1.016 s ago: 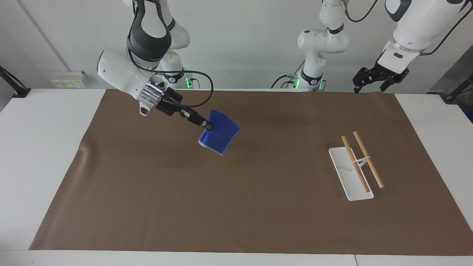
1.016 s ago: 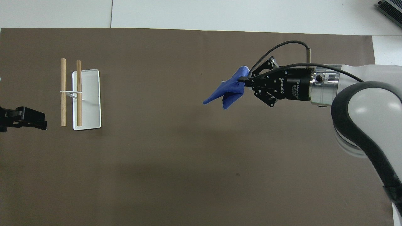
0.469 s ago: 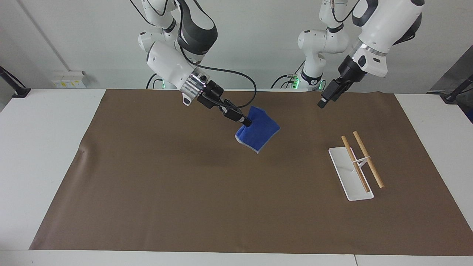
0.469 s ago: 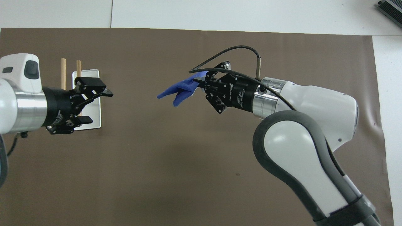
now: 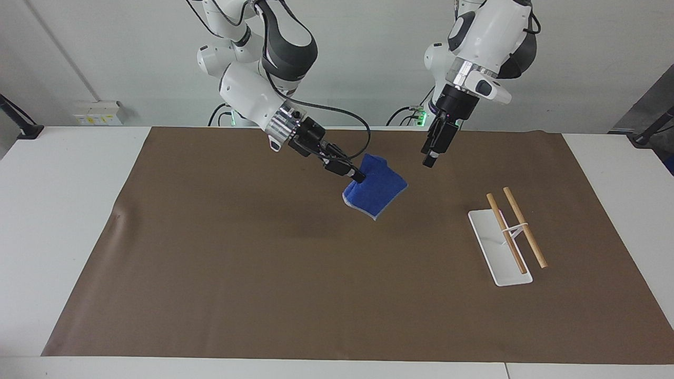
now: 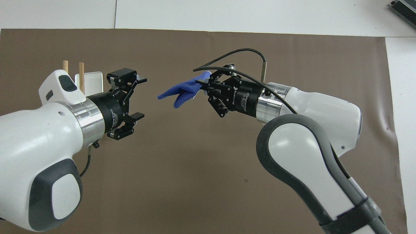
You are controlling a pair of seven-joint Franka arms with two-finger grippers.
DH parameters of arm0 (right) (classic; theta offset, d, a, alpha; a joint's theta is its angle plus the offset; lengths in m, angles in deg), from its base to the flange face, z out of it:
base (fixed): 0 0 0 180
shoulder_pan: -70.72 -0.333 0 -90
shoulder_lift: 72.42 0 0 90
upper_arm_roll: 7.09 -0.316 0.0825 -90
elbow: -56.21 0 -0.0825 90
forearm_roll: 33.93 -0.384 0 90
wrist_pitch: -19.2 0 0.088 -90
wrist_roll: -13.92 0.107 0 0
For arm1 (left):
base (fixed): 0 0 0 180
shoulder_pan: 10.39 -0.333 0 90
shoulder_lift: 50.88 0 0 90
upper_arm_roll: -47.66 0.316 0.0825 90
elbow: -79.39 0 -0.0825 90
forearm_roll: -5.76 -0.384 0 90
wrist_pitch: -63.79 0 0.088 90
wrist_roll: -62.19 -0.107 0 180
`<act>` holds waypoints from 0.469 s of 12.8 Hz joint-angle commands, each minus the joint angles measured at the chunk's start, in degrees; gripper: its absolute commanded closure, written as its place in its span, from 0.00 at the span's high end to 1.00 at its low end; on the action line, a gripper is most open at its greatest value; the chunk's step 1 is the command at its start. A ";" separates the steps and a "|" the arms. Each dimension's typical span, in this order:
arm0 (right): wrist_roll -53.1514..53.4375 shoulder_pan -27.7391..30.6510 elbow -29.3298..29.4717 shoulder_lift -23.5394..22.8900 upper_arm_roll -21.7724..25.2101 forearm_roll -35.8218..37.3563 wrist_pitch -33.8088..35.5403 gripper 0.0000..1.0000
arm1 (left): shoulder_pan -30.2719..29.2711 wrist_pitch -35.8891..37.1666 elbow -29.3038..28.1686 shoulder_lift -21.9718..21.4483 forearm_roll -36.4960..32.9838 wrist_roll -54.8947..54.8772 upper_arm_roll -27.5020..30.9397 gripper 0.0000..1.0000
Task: Right arm passes towel to left arm to hang
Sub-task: 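Bring the towel to the left gripper while the left gripper approaches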
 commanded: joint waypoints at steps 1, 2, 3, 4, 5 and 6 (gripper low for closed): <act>0.21 -0.63 -0.29 0.08 -0.12 -1.97 -0.62 0.00 | 0.83 -8.67 -2.18 3.74 1.13 4.38 -2.30 1.00; 0.21 -0.63 -0.29 0.00 -0.12 -2.05 -0.62 0.00 | 0.83 -9.22 -2.18 4.63 1.04 4.91 -2.49 1.00; 0.21 -1.15 -0.29 -0.09 -0.12 -2.05 -0.62 0.00 | 1.26 -9.57 -2.18 5.16 1.04 4.92 -2.49 1.00; 0.21 -1.25 -0.29 -0.09 -0.12 -2.05 -0.62 0.00 | 1.27 -10.53 -2.18 5.95 1.04 4.83 -2.49 1.00; 0.21 -1.25 -0.29 -0.18 -0.12 -2.05 -0.71 0.00 | 1.35 -11.84 -2.18 6.91 1.04 4.57 -2.49 1.00; 0.21 -1.25 -0.29 -0.09 -0.12 -2.05 -0.71 0.00 | 1.27 -12.12 -2.18 7.19 1.04 4.31 -2.49 1.00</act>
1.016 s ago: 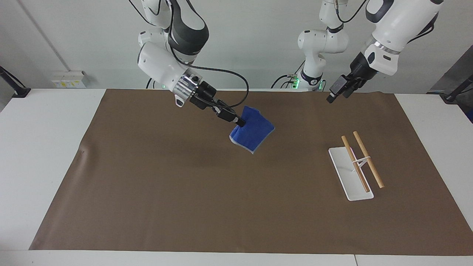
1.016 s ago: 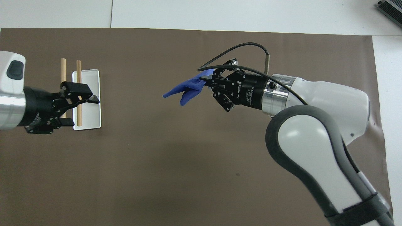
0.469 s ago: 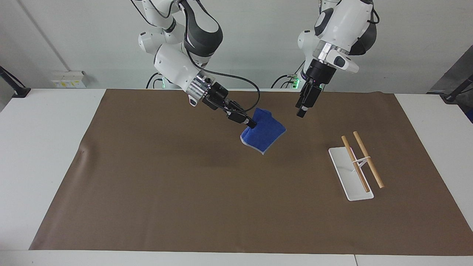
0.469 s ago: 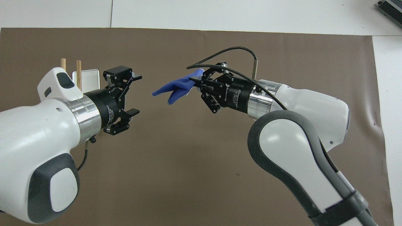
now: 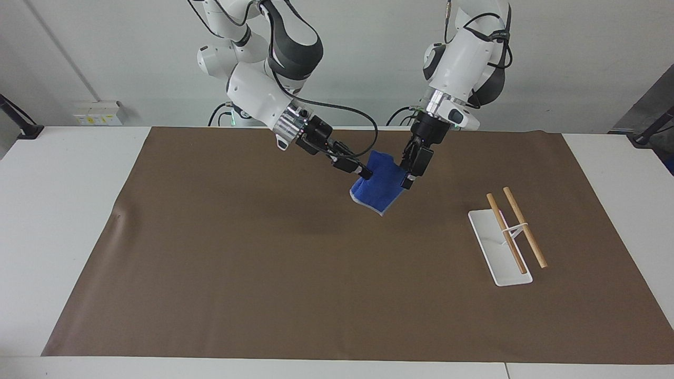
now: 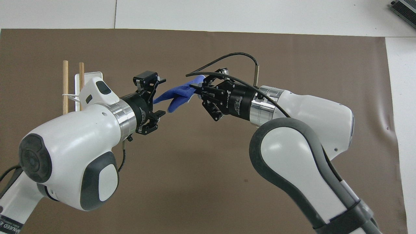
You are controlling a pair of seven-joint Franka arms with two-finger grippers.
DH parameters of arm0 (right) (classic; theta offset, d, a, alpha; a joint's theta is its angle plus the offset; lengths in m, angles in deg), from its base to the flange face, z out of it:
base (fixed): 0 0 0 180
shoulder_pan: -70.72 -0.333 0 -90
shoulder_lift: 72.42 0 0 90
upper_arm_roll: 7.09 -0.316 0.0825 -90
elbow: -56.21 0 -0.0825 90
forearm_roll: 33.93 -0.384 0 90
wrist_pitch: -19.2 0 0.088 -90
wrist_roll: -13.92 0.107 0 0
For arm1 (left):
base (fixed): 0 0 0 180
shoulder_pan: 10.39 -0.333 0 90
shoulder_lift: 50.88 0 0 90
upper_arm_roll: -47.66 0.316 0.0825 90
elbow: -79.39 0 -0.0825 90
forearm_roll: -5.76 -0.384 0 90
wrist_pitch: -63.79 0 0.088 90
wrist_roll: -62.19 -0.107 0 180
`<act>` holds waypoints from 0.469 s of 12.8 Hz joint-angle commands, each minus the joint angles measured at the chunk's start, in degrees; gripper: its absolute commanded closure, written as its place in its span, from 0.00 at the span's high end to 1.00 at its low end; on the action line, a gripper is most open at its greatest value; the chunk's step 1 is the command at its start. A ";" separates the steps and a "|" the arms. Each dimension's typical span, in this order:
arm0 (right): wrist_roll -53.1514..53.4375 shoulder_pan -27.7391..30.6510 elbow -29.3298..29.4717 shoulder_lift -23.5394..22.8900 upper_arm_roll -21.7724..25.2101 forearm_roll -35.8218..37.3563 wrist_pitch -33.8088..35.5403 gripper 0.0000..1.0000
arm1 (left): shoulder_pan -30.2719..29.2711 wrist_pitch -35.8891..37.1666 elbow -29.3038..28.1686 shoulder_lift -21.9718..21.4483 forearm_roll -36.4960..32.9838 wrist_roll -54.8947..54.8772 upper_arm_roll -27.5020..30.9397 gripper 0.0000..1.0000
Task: Right arm passes towel to left arm to hang
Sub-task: 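Grasp the towel with the left gripper while the right gripper releases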
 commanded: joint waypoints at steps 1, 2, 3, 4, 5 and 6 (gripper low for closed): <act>0.18 -0.25 -0.42 0.10 -0.09 -1.82 -0.71 0.00 | 0.96 -1.69 -0.21 0.73 0.98 -0.43 0.65 0.98; 0.18 -0.17 -0.51 0.10 -0.09 -1.82 -0.71 0.00 | 0.96 -1.34 -0.21 0.65 0.98 -1.22 0.65 0.92; 0.18 -0.17 -0.51 0.10 -0.09 -1.82 -0.71 0.00 | 0.96 -0.82 -0.04 0.73 0.98 -1.66 0.65 0.75; 0.18 -0.17 -0.51 0.10 -0.09 -1.82 -0.71 0.00 | 1.05 0.67 -0.12 0.56 0.98 -1.75 0.56 0.54; 0.18 -0.25 -0.60 0.10 -0.09 -1.82 -0.71 0.00 | 1.05 2.60 -0.04 0.39 0.98 -1.93 0.65 0.37; 0.18 -0.17 -0.69 0.10 -0.09 -1.82 -0.62 0.00 | 0.96 2.88 -0.04 0.38 0.98 -1.93 0.65 0.24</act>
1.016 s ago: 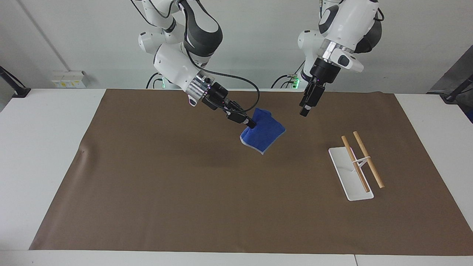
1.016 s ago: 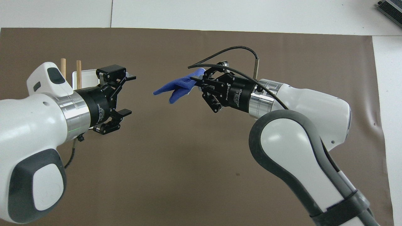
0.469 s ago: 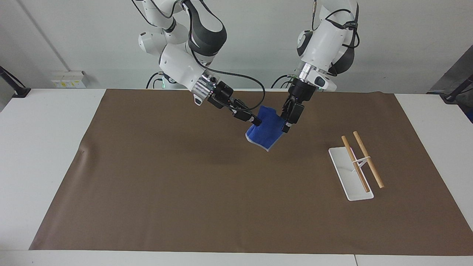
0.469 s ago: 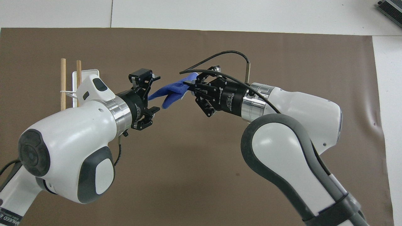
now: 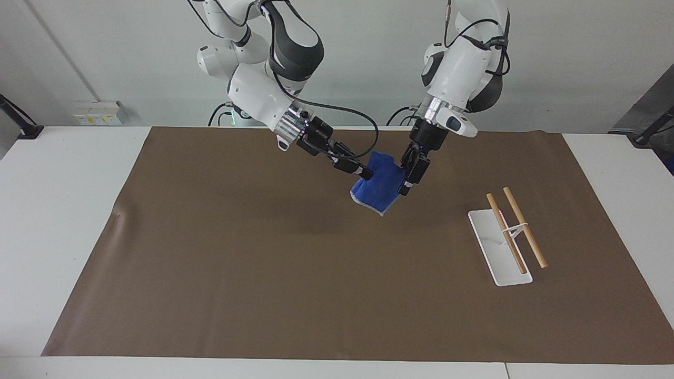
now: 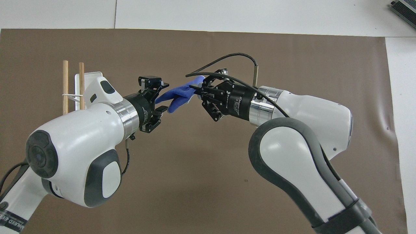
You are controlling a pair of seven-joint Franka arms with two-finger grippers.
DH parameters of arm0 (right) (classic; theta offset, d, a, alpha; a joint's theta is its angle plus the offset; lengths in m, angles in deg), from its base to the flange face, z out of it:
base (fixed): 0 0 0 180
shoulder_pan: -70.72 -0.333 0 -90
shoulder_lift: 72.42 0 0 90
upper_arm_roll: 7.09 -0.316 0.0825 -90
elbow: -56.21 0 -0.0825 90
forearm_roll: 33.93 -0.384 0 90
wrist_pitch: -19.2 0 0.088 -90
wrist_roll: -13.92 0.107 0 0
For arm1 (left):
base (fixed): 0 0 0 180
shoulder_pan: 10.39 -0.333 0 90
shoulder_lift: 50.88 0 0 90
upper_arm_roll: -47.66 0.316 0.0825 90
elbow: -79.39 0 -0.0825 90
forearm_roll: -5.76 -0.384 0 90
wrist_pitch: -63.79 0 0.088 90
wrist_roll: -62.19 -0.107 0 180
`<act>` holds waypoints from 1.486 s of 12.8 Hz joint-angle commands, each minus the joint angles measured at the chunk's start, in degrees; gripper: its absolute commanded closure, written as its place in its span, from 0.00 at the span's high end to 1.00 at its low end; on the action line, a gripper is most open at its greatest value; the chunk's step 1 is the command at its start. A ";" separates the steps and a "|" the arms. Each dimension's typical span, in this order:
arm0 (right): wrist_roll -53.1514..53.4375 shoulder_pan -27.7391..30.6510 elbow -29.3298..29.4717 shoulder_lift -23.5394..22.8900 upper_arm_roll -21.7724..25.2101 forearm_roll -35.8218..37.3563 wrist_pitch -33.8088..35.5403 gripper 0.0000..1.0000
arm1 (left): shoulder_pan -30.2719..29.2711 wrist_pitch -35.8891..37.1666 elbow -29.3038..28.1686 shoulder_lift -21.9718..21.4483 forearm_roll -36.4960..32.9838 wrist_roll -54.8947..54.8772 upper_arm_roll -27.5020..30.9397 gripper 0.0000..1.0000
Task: Right arm passes towel to left arm to hang
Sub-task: 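Grasp the towel with the left gripper while the right gripper releases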
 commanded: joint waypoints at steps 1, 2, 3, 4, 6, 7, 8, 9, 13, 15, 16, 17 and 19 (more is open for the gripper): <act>0.10 -0.16 -0.54 0.25 -0.09 -1.82 -0.62 0.00 | 0.75 1.78 -0.04 -0.38 0.98 -1.28 0.66 0.02; 0.10 -0.16 -0.54 0.34 -0.09 -1.82 -0.62 0.00 | 0.75 1.78 -0.04 -0.38 0.98 -1.28 0.66 0.00; 0.10 -0.16 -0.54 0.34 -0.09 -1.82 -0.62 0.00 | 0.66 1.44 0.13 -0.29 0.98 -1.72 0.75 0.00; 0.10 -0.16 -0.54 0.34 -0.09 -1.82 -0.62 0.00 | 0.31 1.17 0.66 -0.12 0.89 -3.03 0.84 0.00; -0.17 -0.16 -0.54 0.34 -0.09 -1.82 -0.53 0.00 | -0.04 0.90 1.98 0.76 0.98 -8.64 1.54 0.00; -0.43 -0.07 -0.54 0.34 0.00 -1.73 -0.53 0.00 | -0.31 0.90 2.85 1.11 0.98 -11.54 1.80 0.00; -0.87 -0.07 -0.54 0.34 0.09 -1.21 -0.70 0.45 | -0.40 0.90 3.38 1.29 0.98 -14.00 3.11 0.00; -2.52 0.02 -0.89 0.69 0.17 -0.59 -0.62 0.99 | -0.48 0.90 4.35 1.38 0.89 -16.99 4.34 0.00; -9.21 0.98 -3.88 1.66 0.53 8.50 -0.62 1.00 | -0.57 0.90 9.10 4.10 0.54 -25.69 10.75 0.00; -9.66 2.82 -4.75 1.66 0.53 22.45 -0.01 1.00 | -0.66 0.82 9.10 4.36 0.45 -32.01 14.10 0.00; -10.10 3.70 -5.20 1.57 0.53 29.49 0.34 1.00 | -0.75 0.82 9.10 4.54 0.54 -34.39 15.59 0.00; -11.58 5.10 -5.20 1.57 0.44 35.91 2.18 1.00 | -0.92 0.82 9.01 4.89 0.45 -34.85 16.82 0.00; -17.80 8.96 -5.20 1.48 0.53 45.42 6.57 1.00 | -1.19 0.47 9.01 5.85 0.45 -35.12 17.63 0.00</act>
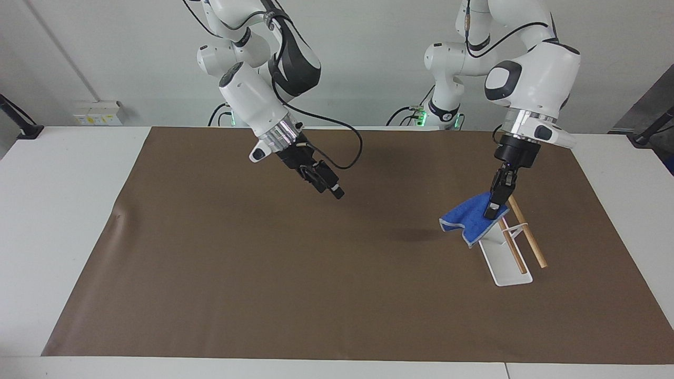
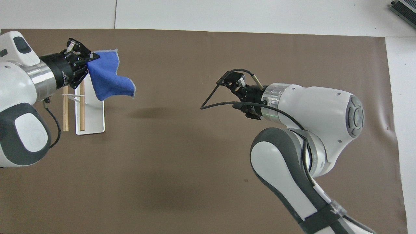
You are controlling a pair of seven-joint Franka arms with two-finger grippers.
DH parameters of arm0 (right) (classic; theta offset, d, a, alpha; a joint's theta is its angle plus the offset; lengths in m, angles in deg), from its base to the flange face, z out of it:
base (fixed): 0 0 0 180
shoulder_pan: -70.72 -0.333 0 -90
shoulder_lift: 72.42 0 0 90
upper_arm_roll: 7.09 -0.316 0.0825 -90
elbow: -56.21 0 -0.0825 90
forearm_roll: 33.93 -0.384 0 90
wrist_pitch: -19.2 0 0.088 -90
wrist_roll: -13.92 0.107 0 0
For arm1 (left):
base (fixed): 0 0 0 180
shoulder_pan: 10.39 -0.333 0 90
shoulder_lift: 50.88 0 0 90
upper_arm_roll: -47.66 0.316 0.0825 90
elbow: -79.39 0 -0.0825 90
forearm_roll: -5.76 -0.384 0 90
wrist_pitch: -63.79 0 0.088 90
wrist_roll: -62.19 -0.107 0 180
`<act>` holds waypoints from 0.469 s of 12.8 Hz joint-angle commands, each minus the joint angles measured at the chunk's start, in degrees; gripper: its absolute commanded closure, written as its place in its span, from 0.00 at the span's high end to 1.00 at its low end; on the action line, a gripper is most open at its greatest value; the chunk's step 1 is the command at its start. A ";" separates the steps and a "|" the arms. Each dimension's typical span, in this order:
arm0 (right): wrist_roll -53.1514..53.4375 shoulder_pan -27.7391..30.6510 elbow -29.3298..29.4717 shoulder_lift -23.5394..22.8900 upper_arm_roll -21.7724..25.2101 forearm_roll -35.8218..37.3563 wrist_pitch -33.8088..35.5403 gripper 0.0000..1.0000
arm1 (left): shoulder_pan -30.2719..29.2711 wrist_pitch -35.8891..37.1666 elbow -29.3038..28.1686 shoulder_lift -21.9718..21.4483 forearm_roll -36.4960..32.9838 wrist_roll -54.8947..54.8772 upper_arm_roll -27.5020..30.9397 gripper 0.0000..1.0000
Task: Right arm passes towel to left arm to hang
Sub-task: 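Move the towel over the sticks while the right gripper withdraws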
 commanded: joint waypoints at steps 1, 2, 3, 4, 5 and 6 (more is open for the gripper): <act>-8.92 6.03 -1.43 1.41 -0.32 10.30 5.59 1.00 | -0.28 -0.55 0.75 1.95 0.45 -2.09 0.71 0.00; -11.91 8.40 -1.34 1.41 -0.41 15.12 8.14 1.00 | -0.28 -0.64 -0.13 2.39 0.45 -2.79 0.72 0.00; -15.16 10.34 -1.08 1.50 -0.41 20.48 10.69 1.00 | -0.28 -1.08 -0.74 2.75 0.45 -3.93 0.72 0.00; -18.15 12.18 -0.30 1.41 -0.41 25.75 13.50 1.00 | -0.71 -2.47 -0.84 3.97 0.45 -4.29 0.72 0.00; -19.92 13.51 1.19 1.24 -0.41 29.55 16.75 1.00 | -0.80 -3.88 -1.10 4.76 0.45 -4.38 0.72 0.00; -20.81 14.39 3.21 1.06 -0.41 31.76 20.52 1.00 | -0.89 -4.68 -1.27 5.99 0.45 -4.38 0.89 0.00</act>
